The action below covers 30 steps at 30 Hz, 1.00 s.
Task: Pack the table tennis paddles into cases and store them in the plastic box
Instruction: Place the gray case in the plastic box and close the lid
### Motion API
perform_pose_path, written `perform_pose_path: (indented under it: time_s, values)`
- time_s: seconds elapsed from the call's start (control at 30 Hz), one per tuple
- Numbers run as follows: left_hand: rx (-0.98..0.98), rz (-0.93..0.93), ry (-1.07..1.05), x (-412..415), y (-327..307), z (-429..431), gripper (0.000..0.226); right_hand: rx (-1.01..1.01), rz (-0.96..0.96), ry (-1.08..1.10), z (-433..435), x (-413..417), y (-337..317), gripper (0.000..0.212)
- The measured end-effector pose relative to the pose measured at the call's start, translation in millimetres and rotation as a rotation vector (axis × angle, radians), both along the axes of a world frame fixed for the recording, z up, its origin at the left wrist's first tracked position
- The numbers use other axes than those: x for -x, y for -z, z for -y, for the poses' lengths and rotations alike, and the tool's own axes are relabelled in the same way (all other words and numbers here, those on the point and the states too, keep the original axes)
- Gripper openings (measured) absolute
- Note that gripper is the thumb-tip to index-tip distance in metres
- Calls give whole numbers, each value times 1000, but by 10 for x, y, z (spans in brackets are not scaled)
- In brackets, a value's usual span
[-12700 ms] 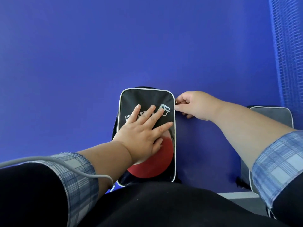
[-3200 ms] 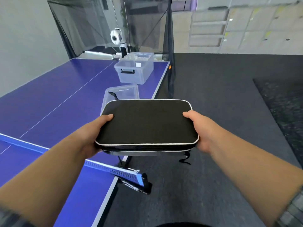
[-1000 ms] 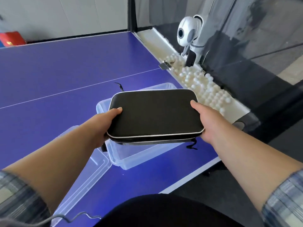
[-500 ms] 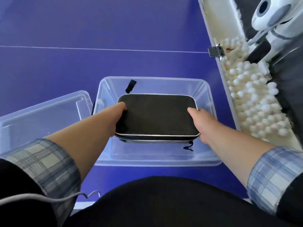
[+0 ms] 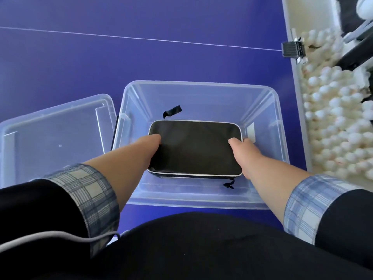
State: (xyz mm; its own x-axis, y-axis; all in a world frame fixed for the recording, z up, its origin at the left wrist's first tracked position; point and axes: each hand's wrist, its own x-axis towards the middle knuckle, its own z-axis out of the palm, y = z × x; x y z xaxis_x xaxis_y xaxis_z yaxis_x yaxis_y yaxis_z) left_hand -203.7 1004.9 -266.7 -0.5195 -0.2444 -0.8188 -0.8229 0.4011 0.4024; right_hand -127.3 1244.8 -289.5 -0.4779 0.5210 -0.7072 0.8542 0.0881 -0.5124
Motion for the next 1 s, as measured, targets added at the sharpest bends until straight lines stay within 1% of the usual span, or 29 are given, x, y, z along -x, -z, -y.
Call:
perform_pose_path:
  time_s: [0.07, 0.13, 0.17, 0.2, 0.27, 0.33, 0.37, 0.43, 0.47, 0.5, 0.57, 0.63, 0.67, 0.7, 0.77, 0.83, 0.87, 0.93, 1.0]
  values:
    - [44, 7, 46, -11, -35, -49, 22, -44, 16, -41, 8, -5, 1, 54]
    - [131, -6, 157, -20, -77, -94, 41, -107, 3, -61, 32, 3, -22, 51]
    - [168, -41, 198, -35, -104, -99, 53, -153, -23, -64, 53, 20, -50, 51]
    - [181, -94, 218, -62, -156, -90, 63, -202, -65, -64, 89, 48, -98, 54]
    - [148, -286, 256, -114, -296, -15, 72, -313, -175, -77, 208, 123, -259, 62]
    - [53, -515, 301, -148, -452, 135, 68, -409, -291, -109, 410, 215, -456, 63]
    - [-24, -615, 300, -167, -534, 243, 64, -425, -360, -122, 545, 258, -560, 62]
    - [-153, -779, 269, -187, -691, 510, 52, -419, -535, -142, 874, 359, -777, 58]
    - [-173, -839, 261, -175, -741, 676, 45, -411, -623, -147, 1068, 415, -897, 56]
    - [-172, -877, 246, -153, -768, 871, 39, -400, -707, -151, 1288, 469, -1023, 54]
    - [-131, -893, 231, -89, -747, 1325, 31, -361, -862, -166, 1788, 561, -1258, 51]
    - [-38, -819, 295, -38, -612, 1853, 29, -296, -948, -210, 2332, 616, -1389, 47]
    - [38, -756, 365, -43, -505, 2134, 26, -260, -949, -255, 2615, 623, -1402, 45]
    - [124, -691, 455, -60, -385, 2420, 25, -221, -919, -313, 2898, 630, -1383, 45]
    - [255, -575, 703, -104, -108, 2925, 26, -147, -760, -443, 3402, 660, -1244, 47]
    - [325, -476, 990, -174, 158, 3311, 29, -102, -485, -539, 3785, 674, -979, 53]
    - [350, -433, 1110, -213, 280, 3457, 32, -70, -331, -552, 3919, 658, -824, 57]
    - [376, -381, 1267, -283, 502, 3667, 40, -39, -109, -524, 4065, 581, -514, 64]
    - [378, -382, 1313, -316, 660, 3788, 44, -69, -13, -474, 4071, 507, -238, 69]
